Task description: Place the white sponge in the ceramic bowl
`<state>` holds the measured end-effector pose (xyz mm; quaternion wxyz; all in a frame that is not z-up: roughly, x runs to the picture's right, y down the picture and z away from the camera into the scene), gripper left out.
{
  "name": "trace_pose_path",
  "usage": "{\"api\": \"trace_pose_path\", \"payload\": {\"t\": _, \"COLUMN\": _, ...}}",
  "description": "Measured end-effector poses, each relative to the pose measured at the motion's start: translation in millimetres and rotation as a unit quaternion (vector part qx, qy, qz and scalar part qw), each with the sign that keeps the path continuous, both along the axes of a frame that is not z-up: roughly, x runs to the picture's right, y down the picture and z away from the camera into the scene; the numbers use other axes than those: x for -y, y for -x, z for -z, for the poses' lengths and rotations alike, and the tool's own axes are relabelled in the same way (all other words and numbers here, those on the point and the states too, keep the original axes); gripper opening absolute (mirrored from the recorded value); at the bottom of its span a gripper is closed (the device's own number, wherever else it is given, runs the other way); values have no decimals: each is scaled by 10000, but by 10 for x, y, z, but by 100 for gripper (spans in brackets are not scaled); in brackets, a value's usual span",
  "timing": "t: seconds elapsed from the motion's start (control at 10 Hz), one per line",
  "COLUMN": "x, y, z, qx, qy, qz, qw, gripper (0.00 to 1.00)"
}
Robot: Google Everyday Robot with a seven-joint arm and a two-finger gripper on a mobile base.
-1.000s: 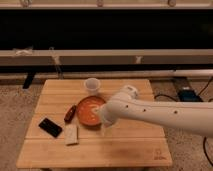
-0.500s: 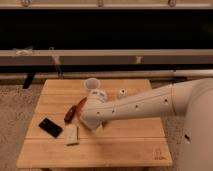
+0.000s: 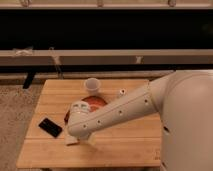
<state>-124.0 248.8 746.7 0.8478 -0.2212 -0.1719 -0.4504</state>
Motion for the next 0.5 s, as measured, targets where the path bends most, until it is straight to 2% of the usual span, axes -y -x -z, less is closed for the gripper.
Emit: {"api": "trace_pose_path", "payload": {"t": 0.5, "x": 2, "y": -6, "z": 0, "qx": -7, "qy": 0, "qz": -3, "qw": 10000, "gripper": 80}}
